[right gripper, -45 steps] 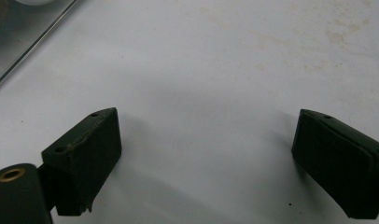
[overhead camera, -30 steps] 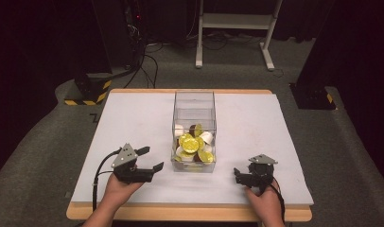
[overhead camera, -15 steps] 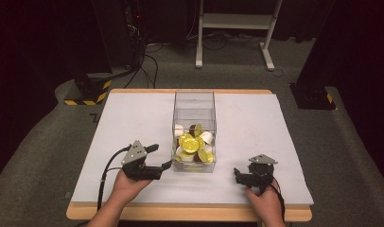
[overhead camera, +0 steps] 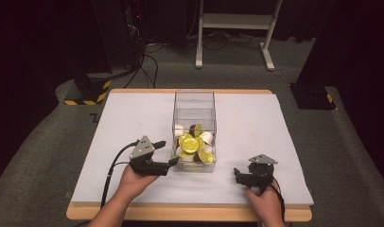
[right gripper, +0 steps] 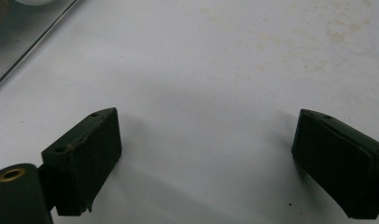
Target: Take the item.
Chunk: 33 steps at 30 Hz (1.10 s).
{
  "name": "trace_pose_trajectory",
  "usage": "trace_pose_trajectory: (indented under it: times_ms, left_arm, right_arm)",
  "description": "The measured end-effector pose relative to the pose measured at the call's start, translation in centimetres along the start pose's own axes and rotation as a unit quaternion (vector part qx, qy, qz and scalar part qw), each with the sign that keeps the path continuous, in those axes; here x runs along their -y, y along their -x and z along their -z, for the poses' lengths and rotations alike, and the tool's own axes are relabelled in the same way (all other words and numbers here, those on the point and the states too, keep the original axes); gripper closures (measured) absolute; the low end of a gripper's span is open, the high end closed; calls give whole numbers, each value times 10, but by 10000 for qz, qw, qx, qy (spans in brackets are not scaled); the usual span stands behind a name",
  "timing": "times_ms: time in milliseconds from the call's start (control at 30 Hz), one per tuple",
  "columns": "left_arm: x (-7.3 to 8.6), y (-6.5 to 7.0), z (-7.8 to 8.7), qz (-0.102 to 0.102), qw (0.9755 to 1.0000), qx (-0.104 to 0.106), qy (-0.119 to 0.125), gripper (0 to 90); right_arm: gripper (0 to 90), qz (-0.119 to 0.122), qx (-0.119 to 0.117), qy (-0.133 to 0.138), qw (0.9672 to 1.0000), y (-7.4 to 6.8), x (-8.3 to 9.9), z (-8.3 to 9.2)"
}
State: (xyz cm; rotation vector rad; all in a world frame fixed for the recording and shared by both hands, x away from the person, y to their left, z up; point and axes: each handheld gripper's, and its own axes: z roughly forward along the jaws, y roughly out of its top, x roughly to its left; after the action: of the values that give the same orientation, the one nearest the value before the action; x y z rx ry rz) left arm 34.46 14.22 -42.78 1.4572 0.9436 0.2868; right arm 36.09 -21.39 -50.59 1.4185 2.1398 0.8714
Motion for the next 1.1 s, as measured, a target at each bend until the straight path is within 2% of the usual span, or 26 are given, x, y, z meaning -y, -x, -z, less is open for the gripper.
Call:
trace_pose_trajectory:
  times_ms: [300,333,367,667,700,833,967,1100]
  left_arm:
    - [-2,2,-11,52,10000,58,-37,217]
    - [-2,1,-12,-29,9999,62,-88,217]
    - [-2,3,-13,43,10000,51,-49,218]
    - [-7,5,-23,-35,9999,64,-83,222]
    - [-7,6,-25,14,10000,49,-39,224]
    - [-8,5,-29,-60,9999,49,-115,230]
    - [-9,7,-34,5,9999,48,-151,231]
    - [-10,8,-39,-39,9996,69,-272,232]
  right_arm:
    - [81,0,3,-1,10000,0,0,0]
    - [81,0,0,-1,10000,0,0,0]
    - [81,-1,3,0,10000,0,0,0]
    - [81,1,0,-1,10000,0,0,0]
    - [81,1,4,1,10000,0,0,0]
    - [81,2,2,0,10000,0,0,0]
    - [81,-3,3,-1,10000,0,0,0]
    - [81,-3,1,-1,10000,0,0,0]
